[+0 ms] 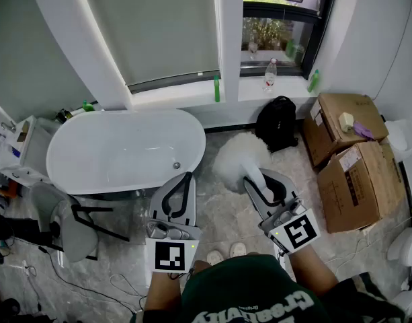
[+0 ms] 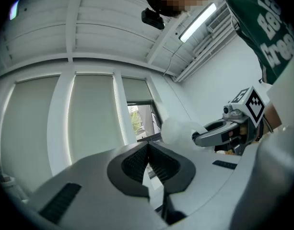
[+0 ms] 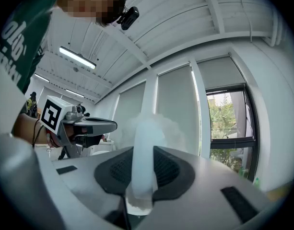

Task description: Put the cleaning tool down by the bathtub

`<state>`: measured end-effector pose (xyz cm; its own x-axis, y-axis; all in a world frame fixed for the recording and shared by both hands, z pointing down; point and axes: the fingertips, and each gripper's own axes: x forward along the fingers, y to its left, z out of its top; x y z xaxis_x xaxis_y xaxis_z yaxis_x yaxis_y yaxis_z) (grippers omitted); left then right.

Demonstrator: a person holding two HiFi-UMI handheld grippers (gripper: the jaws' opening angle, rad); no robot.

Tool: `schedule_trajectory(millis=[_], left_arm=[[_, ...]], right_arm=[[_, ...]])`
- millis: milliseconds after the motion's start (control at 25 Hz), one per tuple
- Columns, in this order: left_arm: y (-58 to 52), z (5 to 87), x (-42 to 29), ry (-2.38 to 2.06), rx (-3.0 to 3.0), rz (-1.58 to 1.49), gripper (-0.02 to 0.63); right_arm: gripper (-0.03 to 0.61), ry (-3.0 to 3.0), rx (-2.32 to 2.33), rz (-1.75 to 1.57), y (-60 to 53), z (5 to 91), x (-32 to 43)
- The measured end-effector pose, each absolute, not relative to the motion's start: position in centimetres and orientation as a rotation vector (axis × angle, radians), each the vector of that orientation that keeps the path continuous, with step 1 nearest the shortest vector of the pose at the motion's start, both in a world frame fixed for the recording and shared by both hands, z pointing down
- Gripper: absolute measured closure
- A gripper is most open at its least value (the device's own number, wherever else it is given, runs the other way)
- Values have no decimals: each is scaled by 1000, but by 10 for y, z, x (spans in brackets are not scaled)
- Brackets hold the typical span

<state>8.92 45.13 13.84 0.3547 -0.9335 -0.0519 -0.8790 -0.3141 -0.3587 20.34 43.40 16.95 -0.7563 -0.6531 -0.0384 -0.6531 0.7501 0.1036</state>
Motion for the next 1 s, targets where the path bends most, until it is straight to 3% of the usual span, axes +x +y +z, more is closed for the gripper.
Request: schedule_trajectory(millis=[1000], left_arm=[[446, 141, 115, 1611, -2312, -209, 607]], right_arm=[[485, -2960, 1069, -144, 425, 179, 231]])
